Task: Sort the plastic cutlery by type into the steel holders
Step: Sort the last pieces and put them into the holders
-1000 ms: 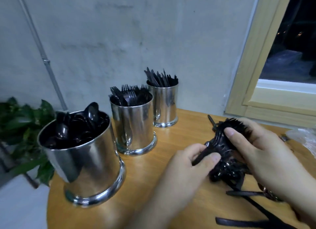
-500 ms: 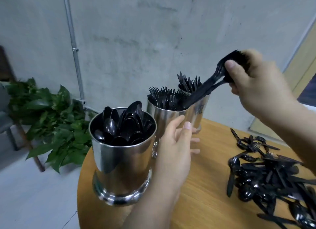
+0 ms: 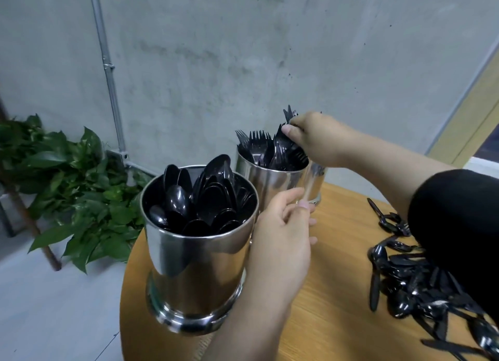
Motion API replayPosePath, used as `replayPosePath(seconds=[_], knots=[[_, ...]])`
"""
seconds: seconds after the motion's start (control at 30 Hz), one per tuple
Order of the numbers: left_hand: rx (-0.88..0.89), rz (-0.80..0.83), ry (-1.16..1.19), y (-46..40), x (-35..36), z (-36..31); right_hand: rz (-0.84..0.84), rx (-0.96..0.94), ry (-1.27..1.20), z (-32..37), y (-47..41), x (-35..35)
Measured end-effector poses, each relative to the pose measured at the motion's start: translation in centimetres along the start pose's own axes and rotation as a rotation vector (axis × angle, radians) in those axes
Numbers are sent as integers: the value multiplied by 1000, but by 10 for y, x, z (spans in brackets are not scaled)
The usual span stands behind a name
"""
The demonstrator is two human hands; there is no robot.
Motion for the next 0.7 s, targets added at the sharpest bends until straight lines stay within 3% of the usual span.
replayPosePath(seconds=[0.23, 0.4, 0.5, 0.7], knots=[[-23, 12, -53, 4, -1, 0, -317, -125, -169, -16, 30, -8], [2, 84, -217, 14, 7, -3, -398, -31, -286, -59, 126, 15], [19, 203, -411, 25, 23, 5, -355, 105, -258, -102, 212, 43], [163, 628, -1038, 67, 72, 38, -317, 311, -175, -155, 369, 76]])
Point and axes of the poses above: each hand's wrist, its own y-axis away from the middle knuckle, its own x-axis out of the palm, z = x × y, the point moved 1 cm from there along -y, towards the middle knuckle
